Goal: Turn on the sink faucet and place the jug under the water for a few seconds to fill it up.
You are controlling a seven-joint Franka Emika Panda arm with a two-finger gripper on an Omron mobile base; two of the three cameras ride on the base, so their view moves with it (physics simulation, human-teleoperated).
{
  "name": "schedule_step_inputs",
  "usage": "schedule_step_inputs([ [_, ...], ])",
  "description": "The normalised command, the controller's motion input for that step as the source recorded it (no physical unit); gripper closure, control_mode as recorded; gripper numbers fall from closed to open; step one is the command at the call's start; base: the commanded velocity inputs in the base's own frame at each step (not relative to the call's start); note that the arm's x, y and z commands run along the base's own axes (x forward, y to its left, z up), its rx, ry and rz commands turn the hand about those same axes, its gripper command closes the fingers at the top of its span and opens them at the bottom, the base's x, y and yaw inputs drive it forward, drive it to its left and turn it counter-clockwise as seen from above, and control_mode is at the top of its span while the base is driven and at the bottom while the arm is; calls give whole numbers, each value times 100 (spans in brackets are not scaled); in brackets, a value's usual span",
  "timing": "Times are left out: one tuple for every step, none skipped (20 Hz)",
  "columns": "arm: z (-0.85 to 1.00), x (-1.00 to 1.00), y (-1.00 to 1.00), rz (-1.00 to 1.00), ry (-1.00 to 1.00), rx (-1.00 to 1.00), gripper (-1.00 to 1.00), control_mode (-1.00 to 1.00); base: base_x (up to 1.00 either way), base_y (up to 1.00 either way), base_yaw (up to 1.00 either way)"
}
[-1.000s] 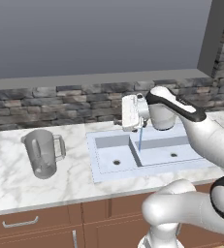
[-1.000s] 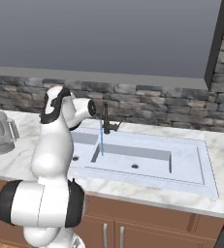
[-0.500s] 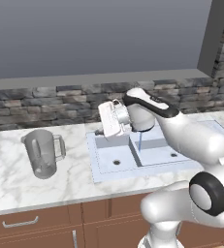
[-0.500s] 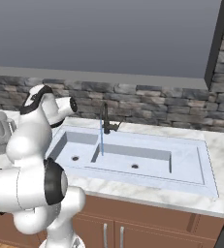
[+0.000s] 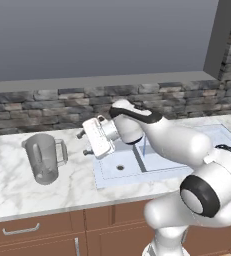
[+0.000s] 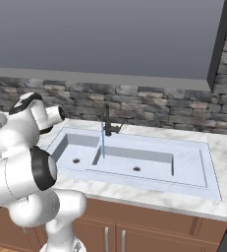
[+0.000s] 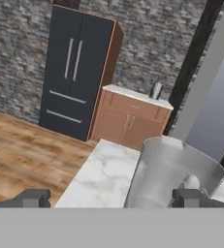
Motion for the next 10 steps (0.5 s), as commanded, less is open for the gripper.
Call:
schedule_step_inputs([
  [-34, -9, 39, 16, 0, 2, -100, -100, 0, 0, 0],
  [-26, 0, 14, 9, 2, 7, -100, -100, 0, 0, 0],
  [-21, 0, 0, 5, 3, 9, -100, -100, 0, 0, 0],
  [-15, 9, 0, 0, 5, 9, -100, -100, 0, 0, 0],
  [-14, 16, 0, 0, 5, 8, -100, -100, 0, 0, 0],
  [-9, 16, 0, 0, 5, 6, -100, -100, 0, 0, 0],
  [-7, 19, 0, 0, 5, 5, -100, -100, 0, 0, 0],
  [-9, 16, 0, 0, 6, 5, -100, -100, 0, 0, 0],
  [-6, 9, 0, 0, 4, 5, -100, -100, 0, 0, 0],
  [-4, 7, 0, 0, 4, 6, -100, -100, 0, 0, 0],
])
